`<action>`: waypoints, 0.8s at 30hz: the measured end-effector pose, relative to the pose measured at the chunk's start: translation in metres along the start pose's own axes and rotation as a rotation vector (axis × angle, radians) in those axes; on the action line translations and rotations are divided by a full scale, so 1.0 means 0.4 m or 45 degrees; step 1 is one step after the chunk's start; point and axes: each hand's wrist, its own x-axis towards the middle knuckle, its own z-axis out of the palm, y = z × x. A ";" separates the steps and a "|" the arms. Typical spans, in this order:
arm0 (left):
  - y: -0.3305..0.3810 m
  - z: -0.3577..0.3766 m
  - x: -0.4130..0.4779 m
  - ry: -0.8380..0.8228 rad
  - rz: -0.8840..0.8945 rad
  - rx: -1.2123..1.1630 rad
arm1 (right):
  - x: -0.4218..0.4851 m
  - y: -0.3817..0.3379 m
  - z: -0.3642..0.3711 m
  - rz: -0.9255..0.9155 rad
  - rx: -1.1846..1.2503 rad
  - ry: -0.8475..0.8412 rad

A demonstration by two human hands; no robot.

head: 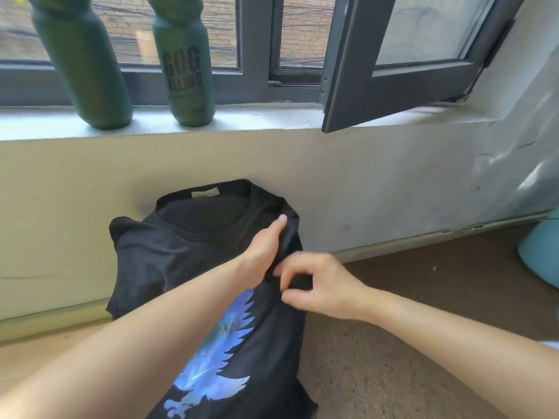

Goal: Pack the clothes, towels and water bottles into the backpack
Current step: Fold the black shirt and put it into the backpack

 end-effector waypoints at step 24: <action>0.030 -0.171 -0.043 0.078 0.443 0.996 | 0.269 0.046 -0.068 -0.021 -0.443 0.061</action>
